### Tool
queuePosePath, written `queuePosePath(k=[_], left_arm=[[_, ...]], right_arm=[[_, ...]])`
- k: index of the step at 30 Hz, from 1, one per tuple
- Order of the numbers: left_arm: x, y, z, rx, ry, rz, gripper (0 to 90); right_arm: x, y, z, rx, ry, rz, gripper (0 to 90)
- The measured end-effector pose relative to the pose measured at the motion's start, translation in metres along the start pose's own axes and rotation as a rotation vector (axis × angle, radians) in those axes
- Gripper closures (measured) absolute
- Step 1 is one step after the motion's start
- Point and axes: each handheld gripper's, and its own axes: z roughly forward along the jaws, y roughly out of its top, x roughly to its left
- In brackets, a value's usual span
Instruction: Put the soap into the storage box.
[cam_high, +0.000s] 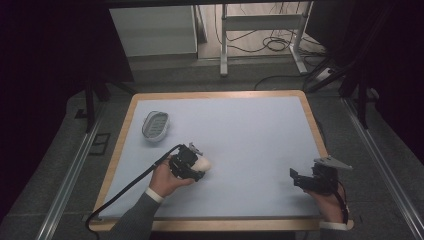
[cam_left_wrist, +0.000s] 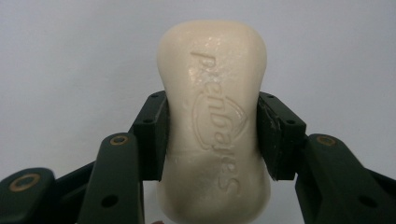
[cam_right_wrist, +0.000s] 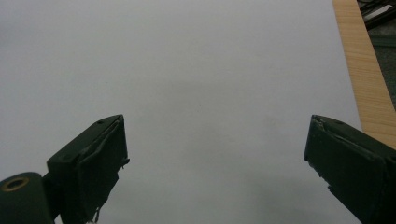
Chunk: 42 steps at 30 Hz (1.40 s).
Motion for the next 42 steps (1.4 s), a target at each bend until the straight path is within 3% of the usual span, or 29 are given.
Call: queuePosePath(k=[18, 42], left_arm=[[0.022, 0.006, -0.015, -0.017, 0.003, -0.024, 49.6], [0.035, 0.010, -0.032, -0.043, 0.024, -0.028, 49.6]], right_arm=[[-0.001, -0.001, 0.001, 0.002, -0.002, 0.007, 5.7], [-0.001, -0.001, 0.000, 0.005, -0.002, 0.004, 5.6]])
